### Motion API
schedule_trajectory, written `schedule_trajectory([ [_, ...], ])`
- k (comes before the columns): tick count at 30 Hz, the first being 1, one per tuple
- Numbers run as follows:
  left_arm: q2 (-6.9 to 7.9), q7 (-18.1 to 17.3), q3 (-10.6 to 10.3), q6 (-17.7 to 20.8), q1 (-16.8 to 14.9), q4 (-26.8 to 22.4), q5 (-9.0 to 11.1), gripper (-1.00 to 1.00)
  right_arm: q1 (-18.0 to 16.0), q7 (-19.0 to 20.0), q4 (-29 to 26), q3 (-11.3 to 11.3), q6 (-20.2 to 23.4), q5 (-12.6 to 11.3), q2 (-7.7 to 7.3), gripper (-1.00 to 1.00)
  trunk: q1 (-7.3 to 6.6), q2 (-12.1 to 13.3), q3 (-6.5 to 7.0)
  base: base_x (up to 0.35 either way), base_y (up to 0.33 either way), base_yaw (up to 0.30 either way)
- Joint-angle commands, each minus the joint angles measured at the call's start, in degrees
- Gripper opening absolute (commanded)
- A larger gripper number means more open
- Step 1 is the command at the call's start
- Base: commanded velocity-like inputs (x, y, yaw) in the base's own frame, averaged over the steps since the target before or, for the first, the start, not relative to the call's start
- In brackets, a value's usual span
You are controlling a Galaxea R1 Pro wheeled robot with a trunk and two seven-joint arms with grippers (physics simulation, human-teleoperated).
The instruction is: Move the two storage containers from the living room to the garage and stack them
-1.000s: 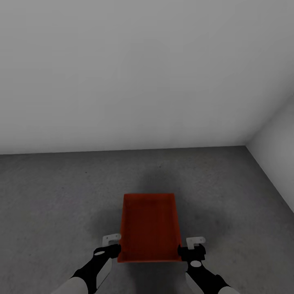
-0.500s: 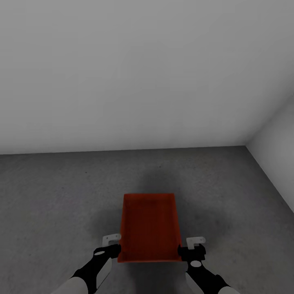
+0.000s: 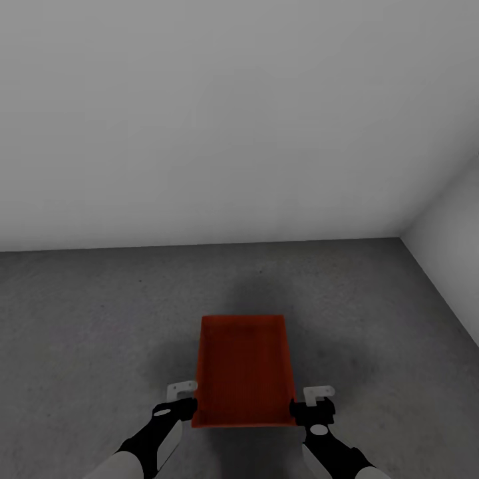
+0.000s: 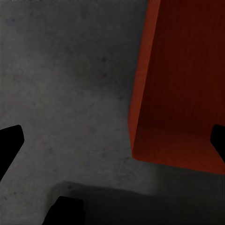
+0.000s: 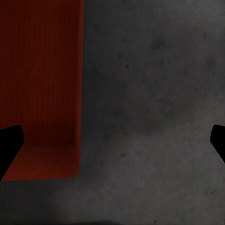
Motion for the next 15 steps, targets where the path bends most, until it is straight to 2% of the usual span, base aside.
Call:
schedule_trajectory([
  [1,-0.01,0.21,-0.13,0.26,0.00,-0.14,0.51,1.00,-0.05,-0.27,0.04,0.44,-0.33,-0.62,-0.04,1.00,0.00,-0.02,-0.03,0.000,0.000,0.000],
  [15,-0.01,0.19,-0.11,0.15,0.02,-0.18,0.51,1.00,-0.05,-0.26,0.04,0.44,-0.33,-0.59,-0.02,1.00,-2.86,5.20,2.30,0.000,0.000,0.000],
])
